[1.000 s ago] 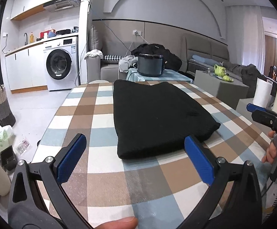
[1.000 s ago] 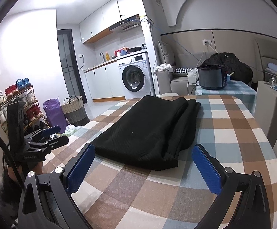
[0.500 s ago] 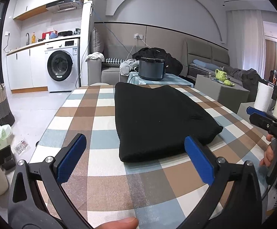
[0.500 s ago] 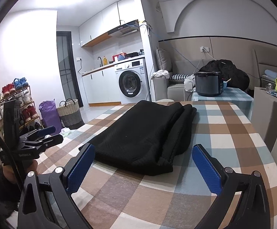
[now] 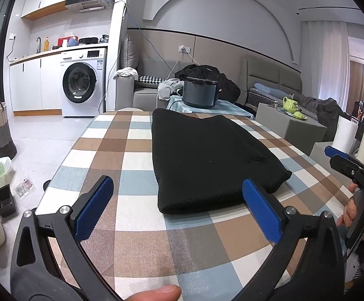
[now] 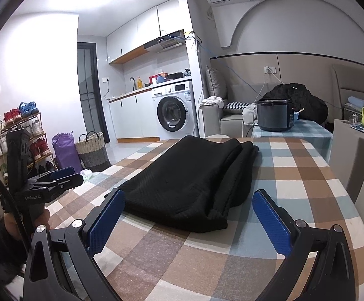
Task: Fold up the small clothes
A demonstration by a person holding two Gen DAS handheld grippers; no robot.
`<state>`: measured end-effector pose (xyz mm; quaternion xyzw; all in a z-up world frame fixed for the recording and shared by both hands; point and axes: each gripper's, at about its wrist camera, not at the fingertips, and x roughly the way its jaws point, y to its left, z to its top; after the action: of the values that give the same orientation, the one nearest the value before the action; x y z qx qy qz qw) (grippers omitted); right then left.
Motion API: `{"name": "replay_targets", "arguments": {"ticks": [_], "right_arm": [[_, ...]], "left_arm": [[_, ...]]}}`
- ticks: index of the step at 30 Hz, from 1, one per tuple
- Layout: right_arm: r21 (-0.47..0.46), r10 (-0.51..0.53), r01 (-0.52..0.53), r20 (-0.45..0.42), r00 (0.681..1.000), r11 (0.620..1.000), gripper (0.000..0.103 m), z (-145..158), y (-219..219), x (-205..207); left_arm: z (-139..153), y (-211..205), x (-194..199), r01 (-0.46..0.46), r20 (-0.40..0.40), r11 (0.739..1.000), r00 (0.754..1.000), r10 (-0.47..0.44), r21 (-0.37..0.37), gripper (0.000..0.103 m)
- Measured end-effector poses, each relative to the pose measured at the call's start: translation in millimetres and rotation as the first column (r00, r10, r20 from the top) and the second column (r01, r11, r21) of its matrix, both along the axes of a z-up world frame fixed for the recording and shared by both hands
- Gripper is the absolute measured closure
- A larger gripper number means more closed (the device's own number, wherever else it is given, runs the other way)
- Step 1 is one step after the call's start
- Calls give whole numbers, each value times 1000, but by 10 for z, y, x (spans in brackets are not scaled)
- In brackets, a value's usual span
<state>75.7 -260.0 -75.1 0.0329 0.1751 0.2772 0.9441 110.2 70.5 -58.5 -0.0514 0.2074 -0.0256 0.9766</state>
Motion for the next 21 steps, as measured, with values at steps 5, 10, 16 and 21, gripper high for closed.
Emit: {"name": "replay_targets", "arguments": {"ticks": [5,10,16,21], "right_arm": [[5,-1,1,-2,1000,1000,0,-3,-14,6],[-3,-3,3,3,1000,1000,0,0,-9,1],[-12,-3,3,8,1000,1000,0,9,13,-22],[-12,-3,3,7,1000,1000,0,9,15,-26]], "left_arm": [[-6,4,1,1,0,1000,1000,-1,-2,1],[-8,8,-2,-1,4,1000,1000,1,-1,0],[-6,14,1,-1,5,1000,1000,1,2,0],[3,8,-3,-2,6,1000,1000,2,1,1]]}}
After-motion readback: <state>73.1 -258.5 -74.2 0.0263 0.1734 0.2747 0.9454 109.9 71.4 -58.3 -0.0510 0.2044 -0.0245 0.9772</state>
